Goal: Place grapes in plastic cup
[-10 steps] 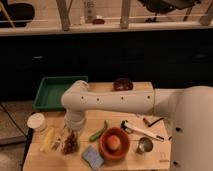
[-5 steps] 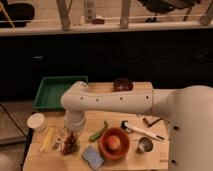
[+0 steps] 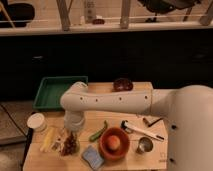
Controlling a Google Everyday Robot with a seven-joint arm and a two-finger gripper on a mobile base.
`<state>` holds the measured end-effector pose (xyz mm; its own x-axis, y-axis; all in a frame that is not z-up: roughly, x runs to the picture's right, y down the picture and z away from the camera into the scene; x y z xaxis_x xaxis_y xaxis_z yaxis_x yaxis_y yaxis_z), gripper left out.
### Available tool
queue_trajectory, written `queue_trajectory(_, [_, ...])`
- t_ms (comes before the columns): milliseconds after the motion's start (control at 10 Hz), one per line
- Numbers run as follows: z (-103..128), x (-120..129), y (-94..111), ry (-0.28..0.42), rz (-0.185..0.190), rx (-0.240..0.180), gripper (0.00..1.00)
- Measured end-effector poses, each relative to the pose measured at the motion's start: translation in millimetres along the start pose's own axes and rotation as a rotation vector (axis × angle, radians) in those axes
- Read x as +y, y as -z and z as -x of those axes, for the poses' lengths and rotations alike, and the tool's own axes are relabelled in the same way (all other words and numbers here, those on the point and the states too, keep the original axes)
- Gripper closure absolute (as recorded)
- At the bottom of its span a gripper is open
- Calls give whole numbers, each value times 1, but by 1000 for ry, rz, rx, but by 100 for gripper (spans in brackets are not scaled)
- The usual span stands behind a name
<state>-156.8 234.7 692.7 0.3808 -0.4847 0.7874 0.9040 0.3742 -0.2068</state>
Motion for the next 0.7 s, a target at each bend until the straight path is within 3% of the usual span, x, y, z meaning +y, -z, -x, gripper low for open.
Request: queue_trajectory(700, [0, -2, -4, 9, 2, -12, 99])
